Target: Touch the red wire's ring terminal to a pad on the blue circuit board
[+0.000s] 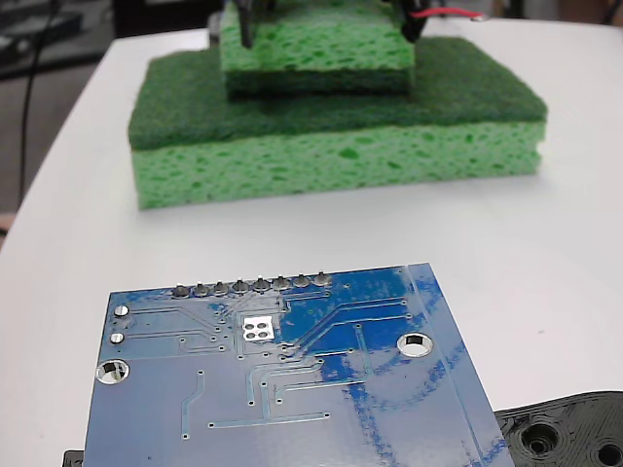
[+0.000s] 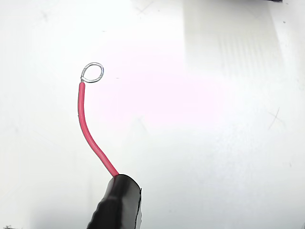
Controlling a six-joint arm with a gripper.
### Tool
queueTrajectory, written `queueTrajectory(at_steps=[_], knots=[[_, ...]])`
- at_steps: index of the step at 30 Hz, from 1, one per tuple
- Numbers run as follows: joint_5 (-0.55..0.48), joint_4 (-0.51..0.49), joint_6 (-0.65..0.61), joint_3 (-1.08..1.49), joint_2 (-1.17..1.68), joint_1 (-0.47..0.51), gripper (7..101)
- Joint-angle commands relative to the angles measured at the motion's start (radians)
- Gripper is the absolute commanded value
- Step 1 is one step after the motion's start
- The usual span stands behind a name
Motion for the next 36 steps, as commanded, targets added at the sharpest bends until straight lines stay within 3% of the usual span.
queueTrajectory(at_steps=[1,10,23,36], knots=[[0.002,-0.005,0.005,-0.006,0.0,0.005,100.3],[0.011,-0.025,0.005,-0.218,-0.275,0.048,100.3],[-0.126,0.029,-0.049,-0.667,-0.738,0.245,100.3],[-0.153,0.084,-0.123,-0.974,-1.124,0.282,100.3]])
